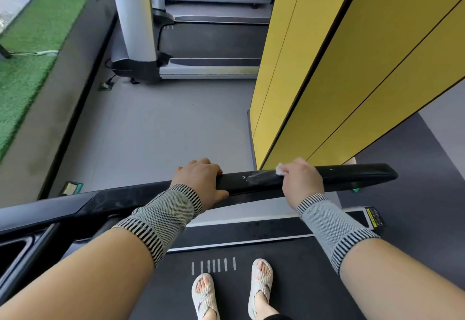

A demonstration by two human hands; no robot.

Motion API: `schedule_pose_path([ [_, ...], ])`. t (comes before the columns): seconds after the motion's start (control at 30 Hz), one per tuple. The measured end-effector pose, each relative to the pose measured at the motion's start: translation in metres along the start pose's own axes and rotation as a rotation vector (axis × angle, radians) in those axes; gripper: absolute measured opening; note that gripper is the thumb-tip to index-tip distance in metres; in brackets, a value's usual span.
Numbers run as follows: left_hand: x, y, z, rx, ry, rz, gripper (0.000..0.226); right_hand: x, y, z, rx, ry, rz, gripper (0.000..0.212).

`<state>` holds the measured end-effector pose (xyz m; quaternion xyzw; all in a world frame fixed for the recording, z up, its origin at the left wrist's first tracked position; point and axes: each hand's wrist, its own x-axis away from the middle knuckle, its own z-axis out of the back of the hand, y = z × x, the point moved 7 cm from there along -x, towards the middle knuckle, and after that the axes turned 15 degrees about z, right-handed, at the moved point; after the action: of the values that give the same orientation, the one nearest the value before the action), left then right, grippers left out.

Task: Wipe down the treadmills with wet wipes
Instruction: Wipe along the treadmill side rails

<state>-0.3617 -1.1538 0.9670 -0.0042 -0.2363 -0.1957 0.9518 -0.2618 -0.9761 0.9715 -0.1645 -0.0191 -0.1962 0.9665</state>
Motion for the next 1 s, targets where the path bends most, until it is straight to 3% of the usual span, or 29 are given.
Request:
schedule_pose_path([
  [0.13, -0.001, 0.0, 0.0, 0.022, -0.001, 0.01, 0.053, 0.003, -0.065, -0.019, -0.023, -0.113, 0.296, 0.027],
  [0.2, 0.0, 0.001, -0.001, 0.018, 0.0, 0.008, 0.053, -0.005, -0.048, -0.014, 0.001, -0.155, 0.242, 0.032],
  [0.3, 0.001, -0.001, -0.002, 0.036, 0.008, 0.006, 0.053, -0.009, -0.008, 0.0, 0.035, -0.08, 0.02, 0.033],
  [0.43, 0.0, -0.003, -0.004, 0.059, 0.006, 0.012, 0.054, -0.003, -0.063, -0.016, 0.013, -0.16, 0.281, 0.03],
  [0.6, 0.001, -0.002, -0.004, 0.059, 0.011, 0.009, 0.054, -0.016, -0.019, -0.002, 0.07, -0.153, 0.036, 0.033],
  [0.73, -0.001, -0.003, -0.004, 0.068, 0.009, 0.018, 0.054, -0.009, -0.07, -0.018, 0.001, -0.177, 0.28, 0.031],
  [0.9, 0.001, -0.004, -0.005, 0.085, 0.021, 0.018, 0.054, -0.007, -0.023, -0.007, 0.006, -0.063, 0.054, 0.031],
  [1.0, -0.001, -0.004, -0.005, 0.089, 0.017, 0.022, 0.054, 0.008, -0.069, -0.02, -0.053, -0.066, 0.298, 0.027],
])
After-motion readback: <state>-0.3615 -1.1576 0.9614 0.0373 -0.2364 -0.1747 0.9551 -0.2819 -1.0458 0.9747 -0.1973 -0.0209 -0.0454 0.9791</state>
